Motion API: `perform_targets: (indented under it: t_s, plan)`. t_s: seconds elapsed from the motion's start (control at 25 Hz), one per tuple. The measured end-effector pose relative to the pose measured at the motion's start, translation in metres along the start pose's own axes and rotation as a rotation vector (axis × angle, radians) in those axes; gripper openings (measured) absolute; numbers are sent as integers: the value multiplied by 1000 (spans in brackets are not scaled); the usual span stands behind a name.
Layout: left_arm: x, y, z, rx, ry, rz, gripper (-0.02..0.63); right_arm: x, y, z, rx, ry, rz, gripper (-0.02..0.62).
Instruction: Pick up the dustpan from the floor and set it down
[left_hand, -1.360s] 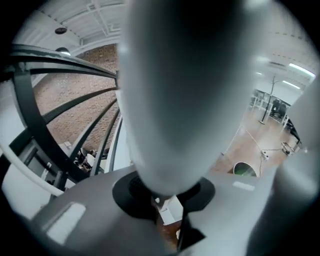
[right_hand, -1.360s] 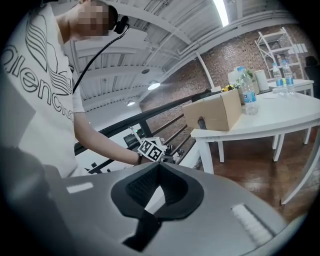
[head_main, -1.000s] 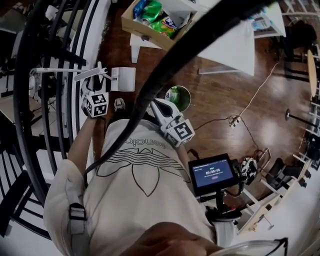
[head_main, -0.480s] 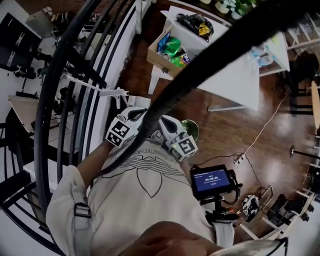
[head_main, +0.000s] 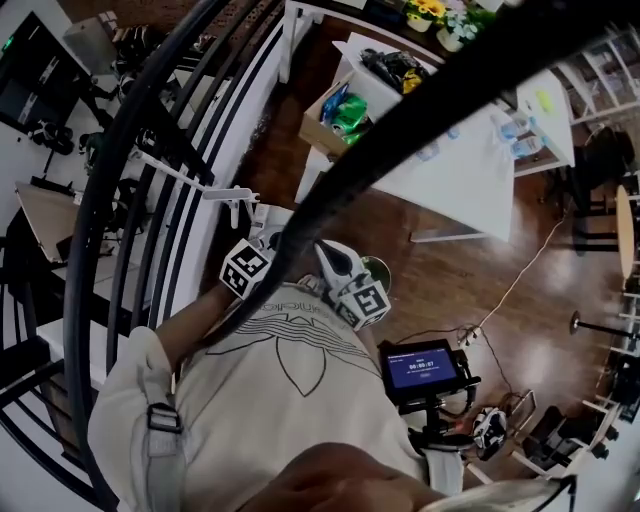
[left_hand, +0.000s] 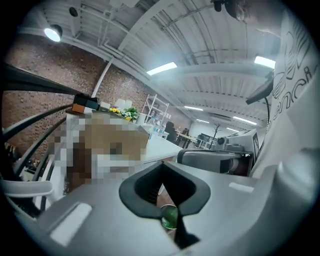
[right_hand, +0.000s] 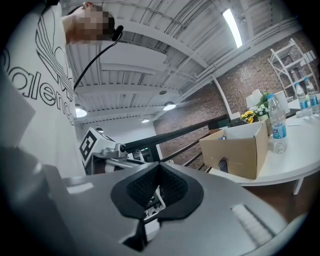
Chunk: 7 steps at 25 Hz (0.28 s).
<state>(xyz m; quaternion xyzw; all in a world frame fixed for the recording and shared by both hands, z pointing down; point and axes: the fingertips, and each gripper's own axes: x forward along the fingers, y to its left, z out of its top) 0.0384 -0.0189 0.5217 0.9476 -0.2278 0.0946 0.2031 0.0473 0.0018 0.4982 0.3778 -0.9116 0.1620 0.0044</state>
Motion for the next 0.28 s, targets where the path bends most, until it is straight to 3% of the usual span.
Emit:
perform_targets:
  t_s: [0.28]
  plan:
    - [5,2,-3,50,25,53,20,2,-5,-1,-25,-3,26,2]
